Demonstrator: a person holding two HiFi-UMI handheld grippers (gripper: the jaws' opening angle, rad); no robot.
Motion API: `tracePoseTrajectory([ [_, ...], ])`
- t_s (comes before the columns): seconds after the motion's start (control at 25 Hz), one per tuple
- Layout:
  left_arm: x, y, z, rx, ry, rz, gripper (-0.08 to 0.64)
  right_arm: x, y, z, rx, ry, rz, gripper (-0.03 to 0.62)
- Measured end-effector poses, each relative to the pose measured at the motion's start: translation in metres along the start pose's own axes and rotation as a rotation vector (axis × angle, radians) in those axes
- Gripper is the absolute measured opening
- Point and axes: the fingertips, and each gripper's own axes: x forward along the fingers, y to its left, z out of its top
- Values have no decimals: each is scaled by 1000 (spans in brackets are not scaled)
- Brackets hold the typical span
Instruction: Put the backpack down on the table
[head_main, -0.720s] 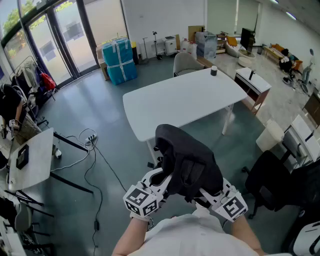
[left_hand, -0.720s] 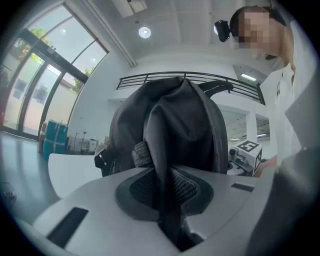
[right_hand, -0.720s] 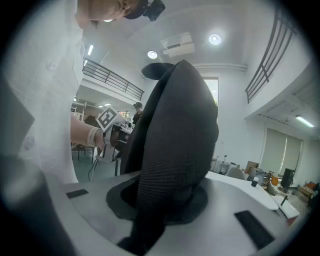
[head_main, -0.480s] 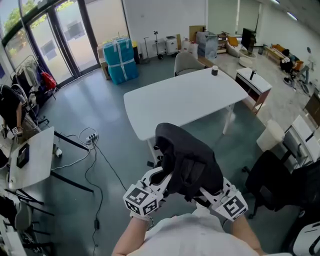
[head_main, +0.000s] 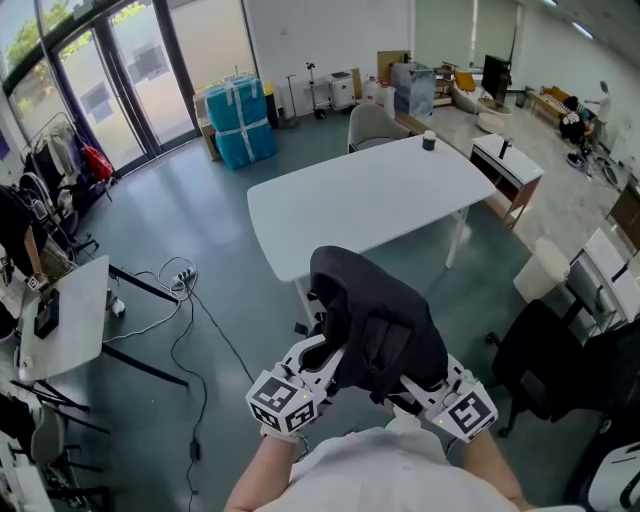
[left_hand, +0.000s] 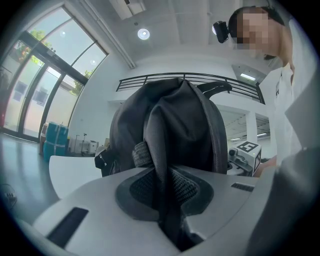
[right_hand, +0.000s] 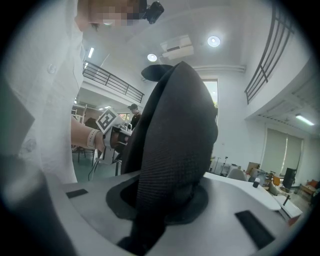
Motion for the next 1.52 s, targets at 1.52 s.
tracePoseTrajectory([
  [1.52, -29, -4, 12, -6, -110, 74, 60, 9, -44, 10, 158, -107, -100, 121],
])
